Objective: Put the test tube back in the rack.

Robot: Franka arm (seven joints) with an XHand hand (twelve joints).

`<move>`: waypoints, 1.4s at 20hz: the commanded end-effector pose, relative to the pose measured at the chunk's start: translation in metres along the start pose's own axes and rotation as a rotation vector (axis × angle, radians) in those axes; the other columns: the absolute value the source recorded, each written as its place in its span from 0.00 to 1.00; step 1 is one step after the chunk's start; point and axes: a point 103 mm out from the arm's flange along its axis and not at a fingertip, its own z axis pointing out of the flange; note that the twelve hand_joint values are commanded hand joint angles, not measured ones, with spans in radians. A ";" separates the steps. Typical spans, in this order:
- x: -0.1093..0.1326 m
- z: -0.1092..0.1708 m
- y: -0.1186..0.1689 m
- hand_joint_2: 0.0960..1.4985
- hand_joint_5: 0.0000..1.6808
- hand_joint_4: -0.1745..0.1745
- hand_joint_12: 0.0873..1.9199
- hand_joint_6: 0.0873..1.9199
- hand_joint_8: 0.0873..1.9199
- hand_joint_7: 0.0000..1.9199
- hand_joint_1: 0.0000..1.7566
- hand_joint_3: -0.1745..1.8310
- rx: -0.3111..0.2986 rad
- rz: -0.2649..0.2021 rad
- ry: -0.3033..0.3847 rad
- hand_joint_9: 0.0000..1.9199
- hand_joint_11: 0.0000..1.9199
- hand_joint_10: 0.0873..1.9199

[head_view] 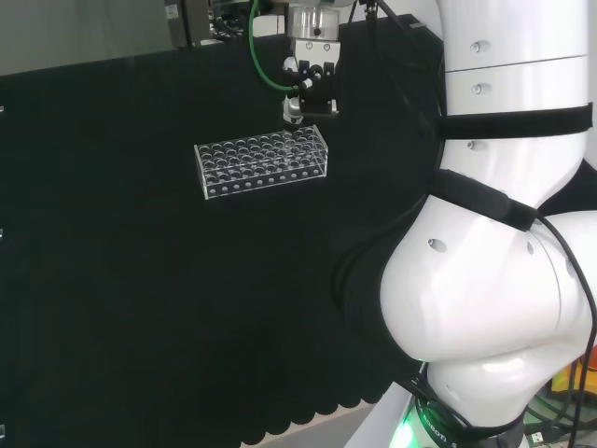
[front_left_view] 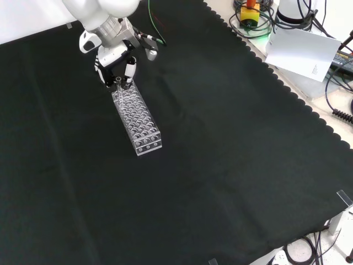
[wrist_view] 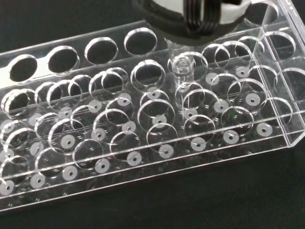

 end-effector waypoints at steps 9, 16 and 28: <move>0.007 0.015 0.002 0.63 0.76 0.00 0.64 0.10 0.41 0.68 0.81 0.09 0.017 -0.009 -0.030 0.66 0.36 0.16; 0.009 0.017 0.004 0.63 0.78 0.00 0.63 0.08 0.39 0.69 0.81 0.09 0.031 -0.012 0.003 0.67 0.36 0.13; 0.008 0.015 0.005 0.56 0.15 0.57 0.76 0.00 0.23 0.00 0.55 0.00 0.239 -0.052 0.021 0.01 0.00 0.52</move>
